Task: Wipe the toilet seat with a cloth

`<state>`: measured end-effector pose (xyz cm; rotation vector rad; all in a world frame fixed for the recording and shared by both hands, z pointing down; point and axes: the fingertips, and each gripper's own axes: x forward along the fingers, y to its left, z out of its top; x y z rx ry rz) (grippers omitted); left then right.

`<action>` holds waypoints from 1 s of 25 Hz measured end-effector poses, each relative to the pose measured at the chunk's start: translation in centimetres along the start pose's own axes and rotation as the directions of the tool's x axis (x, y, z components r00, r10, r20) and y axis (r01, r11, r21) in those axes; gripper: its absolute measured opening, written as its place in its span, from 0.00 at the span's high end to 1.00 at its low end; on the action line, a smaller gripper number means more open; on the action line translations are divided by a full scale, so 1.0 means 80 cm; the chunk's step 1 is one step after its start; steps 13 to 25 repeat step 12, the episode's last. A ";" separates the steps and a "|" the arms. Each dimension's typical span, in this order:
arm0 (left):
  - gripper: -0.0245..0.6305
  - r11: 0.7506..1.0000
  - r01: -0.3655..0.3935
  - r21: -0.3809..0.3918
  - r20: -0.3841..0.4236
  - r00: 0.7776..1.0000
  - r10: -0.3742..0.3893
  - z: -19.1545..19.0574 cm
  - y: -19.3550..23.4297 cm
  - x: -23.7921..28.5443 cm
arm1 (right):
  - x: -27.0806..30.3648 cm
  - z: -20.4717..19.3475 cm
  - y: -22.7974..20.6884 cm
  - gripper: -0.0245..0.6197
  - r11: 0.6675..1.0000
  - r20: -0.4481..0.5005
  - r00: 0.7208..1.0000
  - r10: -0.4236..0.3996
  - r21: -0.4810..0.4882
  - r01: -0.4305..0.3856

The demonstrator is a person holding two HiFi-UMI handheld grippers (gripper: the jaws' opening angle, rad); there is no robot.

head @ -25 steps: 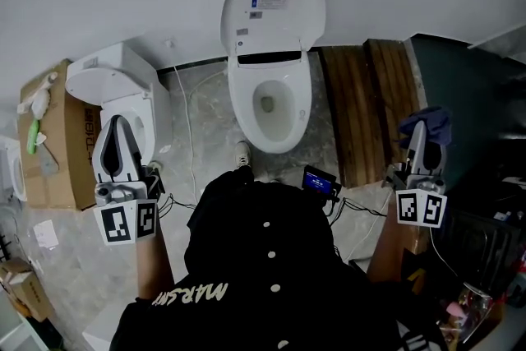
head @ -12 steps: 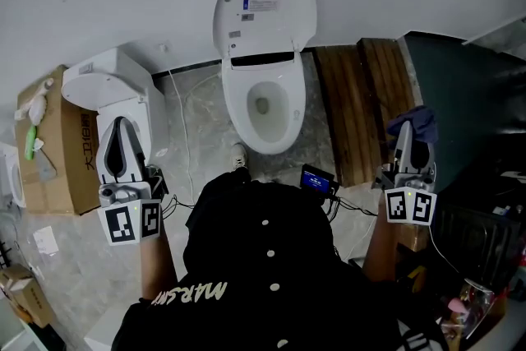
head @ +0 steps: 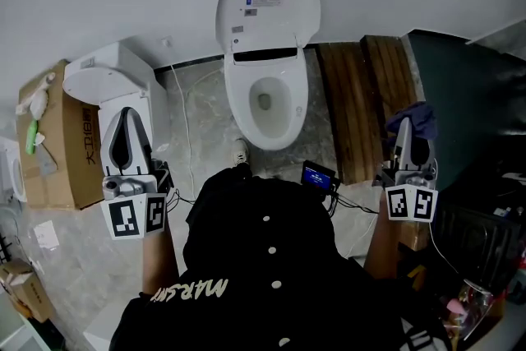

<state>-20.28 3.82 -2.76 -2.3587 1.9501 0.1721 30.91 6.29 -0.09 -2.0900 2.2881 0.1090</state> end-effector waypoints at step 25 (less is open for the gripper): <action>0.95 1.000 0.021 -0.001 -0.002 1.000 -0.021 -0.001 -0.014 0.005 | 0.004 0.002 0.000 0.83 1.000 -0.001 1.000 0.022 -0.011 -0.022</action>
